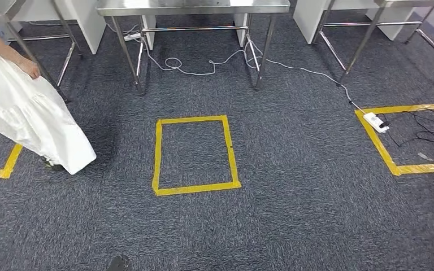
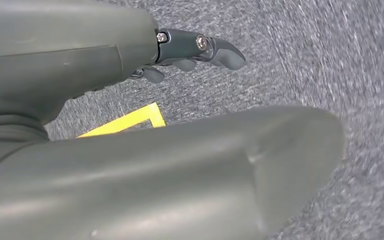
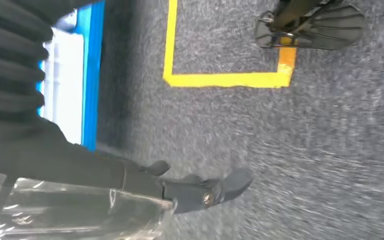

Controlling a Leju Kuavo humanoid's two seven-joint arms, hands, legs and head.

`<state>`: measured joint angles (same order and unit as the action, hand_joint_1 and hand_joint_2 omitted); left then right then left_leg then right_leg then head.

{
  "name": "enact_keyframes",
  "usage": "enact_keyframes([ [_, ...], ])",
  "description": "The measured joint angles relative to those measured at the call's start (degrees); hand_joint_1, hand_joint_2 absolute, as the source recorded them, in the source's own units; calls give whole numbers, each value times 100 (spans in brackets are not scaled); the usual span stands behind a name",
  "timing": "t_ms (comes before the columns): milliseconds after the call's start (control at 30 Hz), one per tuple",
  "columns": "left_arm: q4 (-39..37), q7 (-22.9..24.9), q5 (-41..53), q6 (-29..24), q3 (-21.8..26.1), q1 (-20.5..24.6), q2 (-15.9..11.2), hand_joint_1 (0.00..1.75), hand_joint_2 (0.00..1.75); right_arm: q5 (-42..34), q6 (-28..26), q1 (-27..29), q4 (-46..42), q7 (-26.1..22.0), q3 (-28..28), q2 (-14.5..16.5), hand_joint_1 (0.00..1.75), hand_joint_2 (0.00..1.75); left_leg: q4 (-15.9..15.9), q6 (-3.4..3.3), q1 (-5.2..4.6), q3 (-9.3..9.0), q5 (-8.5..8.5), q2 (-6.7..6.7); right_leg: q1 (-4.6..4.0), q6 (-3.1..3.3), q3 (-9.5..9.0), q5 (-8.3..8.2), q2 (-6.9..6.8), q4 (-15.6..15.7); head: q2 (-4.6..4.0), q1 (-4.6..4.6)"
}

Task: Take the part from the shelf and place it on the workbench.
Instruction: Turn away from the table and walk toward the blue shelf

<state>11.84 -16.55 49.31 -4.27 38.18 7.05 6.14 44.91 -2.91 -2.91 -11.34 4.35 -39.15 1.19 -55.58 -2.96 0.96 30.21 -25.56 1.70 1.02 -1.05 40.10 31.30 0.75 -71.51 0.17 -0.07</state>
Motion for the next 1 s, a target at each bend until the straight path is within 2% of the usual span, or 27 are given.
enact_keyframes([
  [33, -2, 4, 4, 2, 0, -2, 4, 0, 0, -1, 0, 7, 1, 7, -2, -2, 0, 0, -3, 11, 0, 10, 7, 81, 24, -54, -19, -14, -21, -29, 0, 2],
  [67, -3, 7, 9, 4, 0, 0, 9, 0, 0, -1, 0, 14, 1, 13, -3, -4, 0, 0, -7, 26, 5, 16, 12, 155, 50, -125, -169, -110, -59, 192, 0, 3],
  [133, -3, 7, 22, 8, 0, 5, 20, 0, 0, -4, 0, 5, 1, 20, -8, -9, 0, 0, -35, 79, -2, 25, 9, 292, 94, -248, -676, -364, -286, 1048, 0, 5],
  [167, -3, 7, 28, 9, 0, 8, 22, 0, 0, -9, 1, -10, 1, 20, -10, -10, 0, 0, -53, 118, -15, 32, 0, 351, 87, -259, -876, -452, -394, 1396, 0, 3],
  [200, -2, 5, 37, 10, 0, 12, 22, 0, 0, -15, 1, -20, 0, 20, -15, -8, 0, 0, -68, 159, -31, 33, -9, 406, 77, -231, -975, -494, -458, 1599, 0, -7],
  [233, -2, 7, 44, 10, -1, 17, 22, 0, 0, -21, 2, -20, 0, 20, -23, -5, 0, 0, -75, 196, -42, 29, -14, 458, 52, -181, -981, -500, -456, 1660, 0, -17],
  [267, -2, 14, 53, 9, -1, 22, 25, 0, 0, -25, 2, -8, 1, 20, -34, -4, 0, 0, -74, 228, -33, 17, -15, 506, 34, -125, -959, -517, -385, 1655, 0, -26],
  [300, -2, 42, 73, 3, -3, 27, 28, 0, 0, -25, 2, 11, 1, 18, -47, -3, 0, 0, -86, 265, -10, 12, -27, 511, 56, -70, -948, -531, -320, 1656, 0, -34],
  [333, -2, 90, 93, -3, -6, 30, 32, 0, 0, -22, 4, 27, 2, 14, -60, 1, 0, 0, -151, 300, 17, 31, -93, 424, 69, -23, -950, -551, -263, 1658, 0, -40],
  [367, -2, 163, 124, -6, -8, 29, 34, 0, 0, -13, 6, 37, 2, 8, -72, 3, 0, 0, -317, 328, 38, 93, -229, 281, 84, 28, -954, -576, -207, 1660, 0, -47],
  [433, -5, 323, 177, 3, -13, 11, 36, 0, 0, 11, 15, 37, 2, -12, -85, 4, 0, 0, -1006, 349, 55, 374, -668, -47, 79, 98, -935, -621, -85, 1659, 0, -63],
  [467, -9, 386, 198, 11, -15, -3, 36, 0, 0, 22, 21, 36, 2, -21, -88, 2, 0, 0, -1425, 342, 55, 552, -868, -122, 57, 119, -919, -636, -14, 1658, 0, -64],
  [500, -13, 426, 210, 15, -16, -15, 36, 0, 0, 28, 27, 39, 2, -27, -89, 1, 0, 0, -1740, 331, 55, 690, -975, -155, 35, 133, -910, -645, 66, 1656, 0, -65],
  [533, -16, 461, 221, 18, -19, -22, 36, 0, 0, 32, 33, 47, 2, -30, -91, 1, 0, 0, -1858, 311, 54, 743, -959, -167, 14, 141, -906, -652, 148, 1652, 0, -65],
  [567, -18, 515, 228, 34, -21, -23, 36, 0, 0, 39, 37, 56, 2, -31, -92, 1, 0, 0, -1737, 281, 53, 686, -826, -183, -4, 145, -908, -655, 232, 1645, 0, -64],
  [600, -19, 622, 239, 76, -24, -21, 35, 0, 0, 51, 43, 62, 2, -31, -93, 1, 0, 0, -1411, 242, 51, 534, -613, -232, -18, 147, -913, -659, 314, 1636, 0, -66],
  [667, -21, 979, 278, 235, -29, -20, 17, 0, 0, 80, 75, 56, 4, -31, -94, 9, 0, 0, -633, 140, 49, 176, -250, -496, -38, 133, -901, -667, 462, 1612, 0, -59],
  [700, -23, 1176, 297, 332, -31, -23, 7, 0, 0, 91, 97, 47, 4, -32, -95, 11, 0, 0, -387, 104, 40, 70, -167, -604, -37, 110, -875, -681, 532, 1603, 0, -60],
  [733, -26, 1336, 307, 415, -32, -26, -3, 0, 0, 94, 115, 40, 5, -32, -98, 11, 0, 0, -272, 79, 28, 28, -148, -660, -28, 78, -841, -700, 599, 1600, 0, -57],
  [833, -30, 1513, 301, 513, -33, -27, -4, 0, 0, 95, 131, 36, 4, -33, -104, 2, 0, 0, -251, 69, -4, 37, -147, -589, 3, 15, -782, -740, 707, 1606, 0, -58],
  [933, -30, 1521, 299, 516, -33, -26, -4, 0, 0, 93, 131, 38, 5, -33, -105, 3, 0, 0, -251, 68, -6, 36, -146, -584, 4, 12, -780, -742, 712, 1606, 0, -59],
  [967, -30, 1564, 292, 531, -33, -23, 0, 0, 0, 86, 131, 45, 6, -33, -115, 0, 0, 0, -222, 58, -1, 30, -124, -553, -14, -7, -755, -753, 725, 1611, 0, -57],
  [1000, -30, 1666, 278, 558, -29, -17, 6, 0, 0, 80, 131, 50, 7, -33, -128, -1, 0, 0, -170, 35, 7, 26, -81, -478, -28, -4, -664, -687, 579, 1480, 0, -45],
])
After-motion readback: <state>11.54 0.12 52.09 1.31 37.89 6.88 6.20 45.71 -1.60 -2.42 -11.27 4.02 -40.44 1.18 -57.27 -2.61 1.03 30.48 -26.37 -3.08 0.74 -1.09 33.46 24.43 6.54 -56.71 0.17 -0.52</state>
